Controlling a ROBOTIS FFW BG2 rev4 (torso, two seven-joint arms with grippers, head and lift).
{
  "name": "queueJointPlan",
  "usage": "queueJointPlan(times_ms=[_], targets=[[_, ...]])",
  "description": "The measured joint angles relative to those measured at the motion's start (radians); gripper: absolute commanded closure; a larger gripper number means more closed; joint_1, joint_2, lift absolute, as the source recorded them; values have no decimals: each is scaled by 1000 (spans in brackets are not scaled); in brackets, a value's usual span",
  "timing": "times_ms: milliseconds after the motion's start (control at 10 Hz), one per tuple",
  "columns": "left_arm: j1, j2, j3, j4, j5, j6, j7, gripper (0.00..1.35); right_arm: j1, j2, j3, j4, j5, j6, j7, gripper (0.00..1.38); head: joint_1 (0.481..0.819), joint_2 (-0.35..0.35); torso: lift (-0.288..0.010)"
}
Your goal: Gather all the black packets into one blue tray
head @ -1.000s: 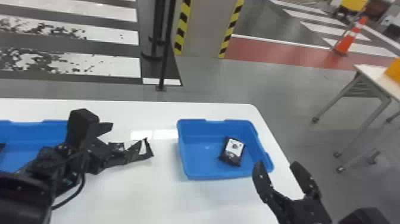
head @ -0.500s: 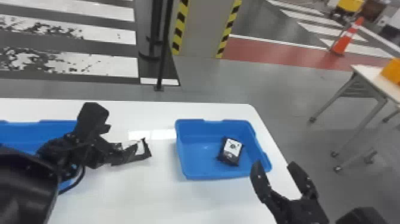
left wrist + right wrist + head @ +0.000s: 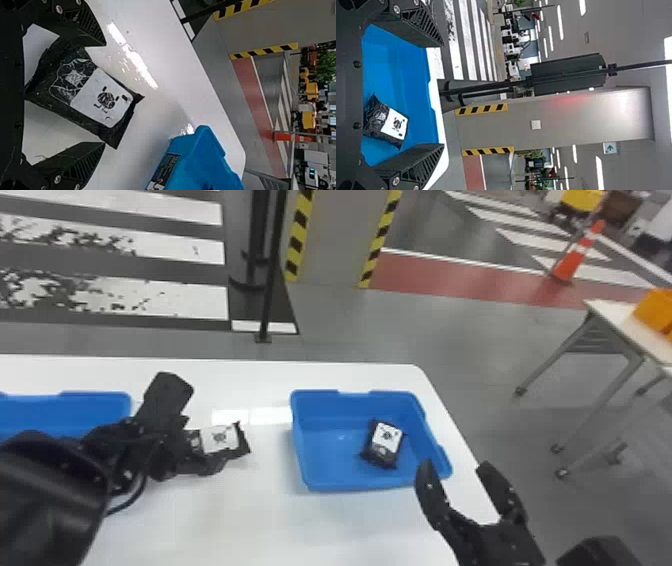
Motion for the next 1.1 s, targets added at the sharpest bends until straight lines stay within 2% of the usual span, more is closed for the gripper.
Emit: queueJointPlan(times_ms=[300,400,600,800,1100], targets=[[-27,-3,-18,53,-4,17,4,285,-1,0,4,6,-8,0,0,125,695,-341,-110],[-35,-4,-18,69,-4,15,9,435,-2,0,6,7,-10,0,0,125,695,-339,-110],[-47,-10,-9,119,2,10,24,596,-3,0,8,8,-15,0,0,125,695,-325,-110],[-64,-17,-5,172,3,25,35,820,-2,0,8,9,-18,-2,0,125,695,-313,-110],[-66,-19,-11,190,-15,53,39,840,-2,0,8,10,-21,-2,0,125,695,-306,-110]])
